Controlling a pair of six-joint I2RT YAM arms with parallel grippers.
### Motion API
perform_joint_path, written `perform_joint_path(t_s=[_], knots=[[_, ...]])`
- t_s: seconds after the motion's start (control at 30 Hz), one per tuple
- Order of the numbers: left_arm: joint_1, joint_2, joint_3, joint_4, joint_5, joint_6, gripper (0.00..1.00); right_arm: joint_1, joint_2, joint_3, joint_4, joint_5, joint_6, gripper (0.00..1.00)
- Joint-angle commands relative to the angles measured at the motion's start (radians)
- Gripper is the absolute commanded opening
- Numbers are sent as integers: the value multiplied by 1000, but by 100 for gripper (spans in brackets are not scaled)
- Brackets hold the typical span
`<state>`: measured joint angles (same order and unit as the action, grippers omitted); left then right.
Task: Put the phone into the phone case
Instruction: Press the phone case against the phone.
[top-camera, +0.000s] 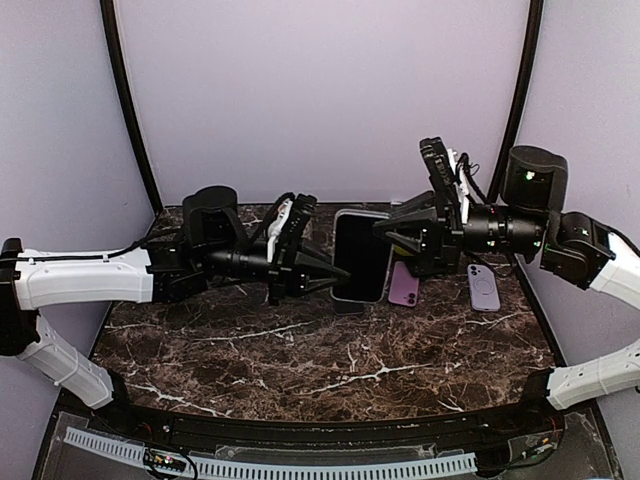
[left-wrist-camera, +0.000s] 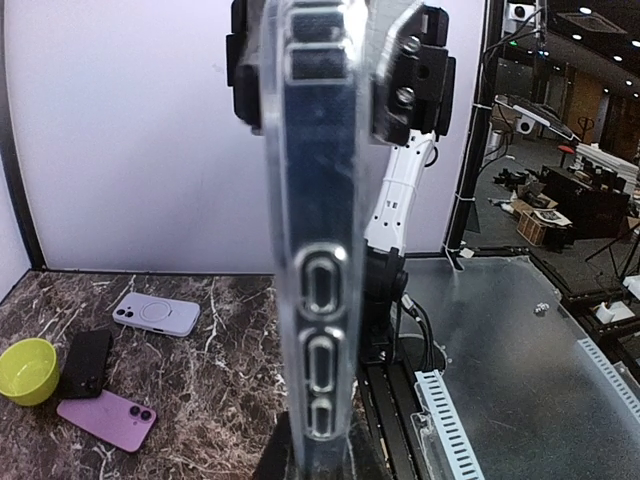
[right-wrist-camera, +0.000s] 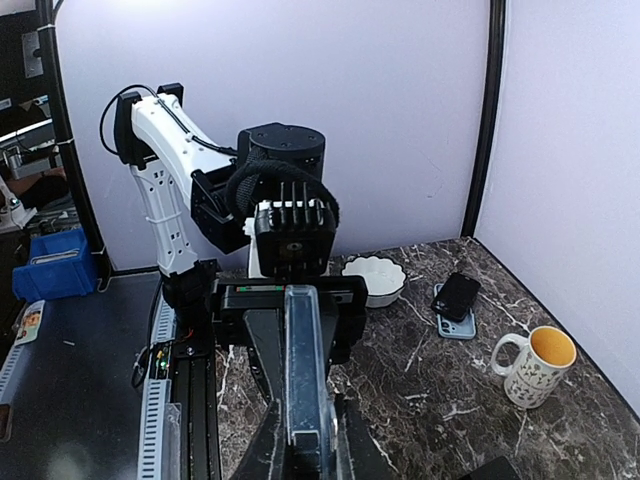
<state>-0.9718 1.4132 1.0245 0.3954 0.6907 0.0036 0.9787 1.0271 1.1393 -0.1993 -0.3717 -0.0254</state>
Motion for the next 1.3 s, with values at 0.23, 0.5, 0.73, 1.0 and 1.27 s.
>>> perform_joint_path(t_s=[0.23, 0.5, 0.73, 1.0, 1.27], knots=[[54, -29, -53, 299, 49, -242, 0, -38, -26, -165, 155, 24, 88, 53], [56, -20, -50, 315, 64, -254, 0, -49, 3, -200, 214, -39, 130, 10], [56, -26, -56, 273, 55, -253, 0, -65, 12, -197, 241, -49, 162, 0], [62, -66, -63, 100, -133, -195, 56, -105, 30, -178, 179, 19, 252, 0], [75, -87, -34, -218, -587, -80, 83, -211, 150, -124, -92, -10, 419, 0]])
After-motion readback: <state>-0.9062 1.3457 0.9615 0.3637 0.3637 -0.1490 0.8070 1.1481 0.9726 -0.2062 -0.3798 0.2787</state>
